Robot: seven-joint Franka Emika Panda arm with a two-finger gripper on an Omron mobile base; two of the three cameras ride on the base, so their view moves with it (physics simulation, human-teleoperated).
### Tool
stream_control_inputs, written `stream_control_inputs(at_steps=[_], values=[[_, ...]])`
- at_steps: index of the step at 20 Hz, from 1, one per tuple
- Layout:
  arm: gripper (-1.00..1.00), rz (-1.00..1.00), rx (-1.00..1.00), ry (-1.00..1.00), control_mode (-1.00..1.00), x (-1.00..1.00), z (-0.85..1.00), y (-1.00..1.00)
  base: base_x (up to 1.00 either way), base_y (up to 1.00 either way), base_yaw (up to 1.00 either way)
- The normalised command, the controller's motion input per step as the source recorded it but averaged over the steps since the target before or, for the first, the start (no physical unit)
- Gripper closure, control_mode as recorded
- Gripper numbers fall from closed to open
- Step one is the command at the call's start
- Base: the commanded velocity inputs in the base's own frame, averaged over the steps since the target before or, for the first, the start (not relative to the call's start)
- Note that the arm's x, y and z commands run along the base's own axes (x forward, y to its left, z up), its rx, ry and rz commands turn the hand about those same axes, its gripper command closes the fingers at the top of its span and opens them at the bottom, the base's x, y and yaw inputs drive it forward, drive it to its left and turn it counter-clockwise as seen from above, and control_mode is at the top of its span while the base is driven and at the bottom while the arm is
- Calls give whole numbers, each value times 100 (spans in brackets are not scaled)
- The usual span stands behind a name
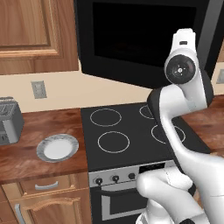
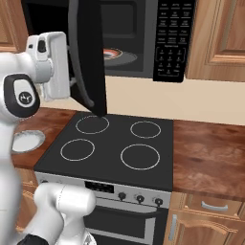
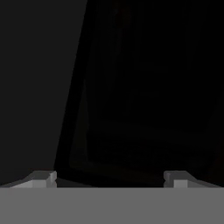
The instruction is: Pick the squash from the counter and place it in the microwave. Then turn on the microwave.
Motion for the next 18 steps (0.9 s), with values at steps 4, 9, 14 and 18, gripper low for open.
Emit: stream_control_inputs(at_steps=[4,9,14,18], values=[[-100,-4,0,0,-100,32,0,-24,0,0,0],[-100,-5,0,0,-100,32,0,-25,0,0,0],[-100,-4,0,0,-100,35,0,-23,0,0,0],[-100,-4,0,0,-100,33,0,-24,0,0,0]])
